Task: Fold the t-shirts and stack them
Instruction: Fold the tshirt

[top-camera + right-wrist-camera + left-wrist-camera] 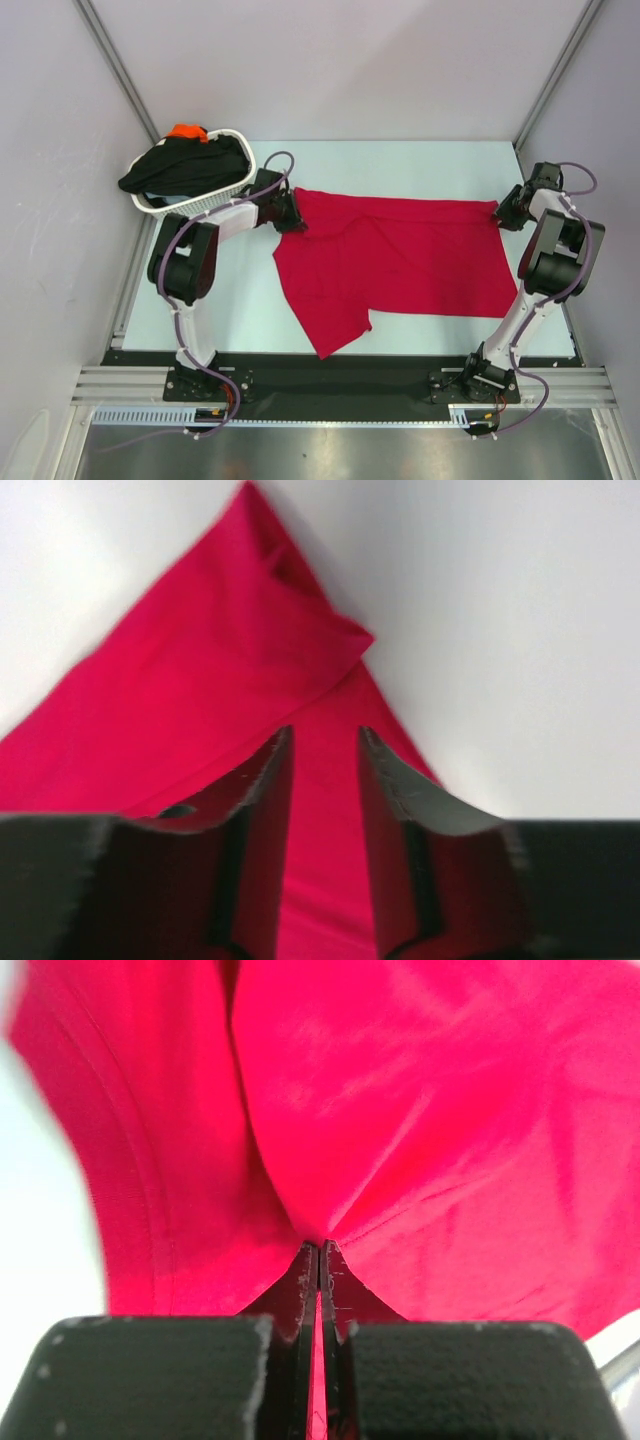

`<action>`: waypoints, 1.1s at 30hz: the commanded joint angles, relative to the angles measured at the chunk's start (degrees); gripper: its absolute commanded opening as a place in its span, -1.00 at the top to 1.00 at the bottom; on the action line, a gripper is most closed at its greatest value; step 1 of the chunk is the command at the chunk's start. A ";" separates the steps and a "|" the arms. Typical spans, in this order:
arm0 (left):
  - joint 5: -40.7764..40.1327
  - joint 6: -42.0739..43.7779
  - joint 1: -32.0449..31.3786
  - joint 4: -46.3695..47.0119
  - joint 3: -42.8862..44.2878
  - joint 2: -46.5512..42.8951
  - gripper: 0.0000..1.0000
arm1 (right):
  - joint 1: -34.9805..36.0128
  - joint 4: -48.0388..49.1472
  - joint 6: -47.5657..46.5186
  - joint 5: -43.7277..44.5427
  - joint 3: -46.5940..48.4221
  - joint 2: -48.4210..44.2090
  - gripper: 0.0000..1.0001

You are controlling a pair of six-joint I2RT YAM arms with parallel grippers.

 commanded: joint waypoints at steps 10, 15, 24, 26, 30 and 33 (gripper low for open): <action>-2.95 1.41 -0.33 0.03 5.01 -6.53 0.99 | -1.88 -1.09 0.41 3.81 7.01 7.22 0.34; -2.51 2.02 -0.24 -0.06 4.93 -6.09 0.99 | -1.89 -0.47 0.59 2.05 7.97 8.71 0.32; -1.37 2.55 -0.33 -0.76 6.25 -4.60 1.00 | -1.89 2.43 1.91 -0.67 7.89 9.51 0.29; -1.28 2.73 -0.33 -0.67 6.25 -4.68 0.99 | -1.80 2.52 1.82 0.02 7.45 8.37 0.31; -1.02 2.82 -0.33 -0.41 5.98 -4.33 0.99 | -2.24 4.10 1.82 0.55 4.46 4.94 0.29; -0.58 2.64 -0.33 -0.06 5.81 -4.16 0.99 | -2.33 4.63 1.38 -0.23 3.49 3.53 0.28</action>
